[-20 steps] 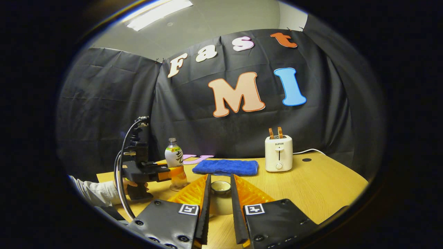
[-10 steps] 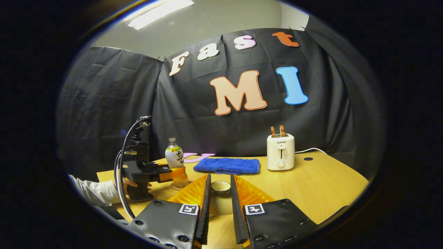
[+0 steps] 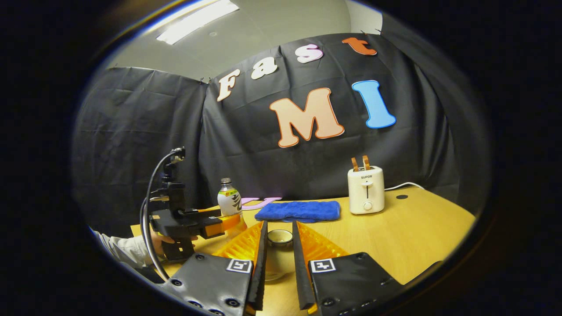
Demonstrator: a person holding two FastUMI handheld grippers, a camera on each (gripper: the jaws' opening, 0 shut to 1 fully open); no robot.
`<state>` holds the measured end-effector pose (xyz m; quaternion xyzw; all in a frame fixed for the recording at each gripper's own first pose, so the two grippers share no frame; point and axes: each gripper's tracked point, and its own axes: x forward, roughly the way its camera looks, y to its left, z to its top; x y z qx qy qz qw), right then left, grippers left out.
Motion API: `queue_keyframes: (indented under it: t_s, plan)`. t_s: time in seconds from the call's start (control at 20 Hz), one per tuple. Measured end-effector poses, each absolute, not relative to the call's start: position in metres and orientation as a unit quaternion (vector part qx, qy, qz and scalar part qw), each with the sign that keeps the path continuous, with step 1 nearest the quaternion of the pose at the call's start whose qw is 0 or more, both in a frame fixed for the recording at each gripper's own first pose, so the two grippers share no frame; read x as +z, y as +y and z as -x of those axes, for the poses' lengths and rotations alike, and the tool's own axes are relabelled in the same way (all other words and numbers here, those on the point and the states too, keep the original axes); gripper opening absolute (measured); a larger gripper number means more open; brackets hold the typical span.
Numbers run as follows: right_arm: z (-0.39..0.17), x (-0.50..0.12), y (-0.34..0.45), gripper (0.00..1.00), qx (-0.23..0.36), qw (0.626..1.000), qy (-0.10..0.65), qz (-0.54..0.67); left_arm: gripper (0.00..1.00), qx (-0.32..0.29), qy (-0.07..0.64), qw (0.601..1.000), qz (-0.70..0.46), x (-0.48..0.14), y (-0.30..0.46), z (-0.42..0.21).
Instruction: Open the teacup lid with one hand, grasp the water bottle and pour water into the teacup with the other hand; after pouring, place the water bottle on the coaster and then close the teacup lid.
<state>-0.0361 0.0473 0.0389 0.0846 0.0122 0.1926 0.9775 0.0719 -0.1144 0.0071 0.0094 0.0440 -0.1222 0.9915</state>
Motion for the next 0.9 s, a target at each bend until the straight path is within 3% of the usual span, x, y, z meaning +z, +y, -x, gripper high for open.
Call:
queue_keyframes:
  t_s: [0.25, 0.9]
  plan:
    - [0.023, 0.022, 0.068, 0.34, 0.197, 0.977, 0.029, -0.073, 0.98, -0.086, 0.011, 0.996, -0.005, 0.025, -0.098, -0.047]
    - [-0.002, -0.019, 0.104, 0.35, 0.181, 0.98, 0.068, -0.041, 0.98, -0.049, 0.016, 0.999, -0.003, 0.012, -0.059, -0.016]
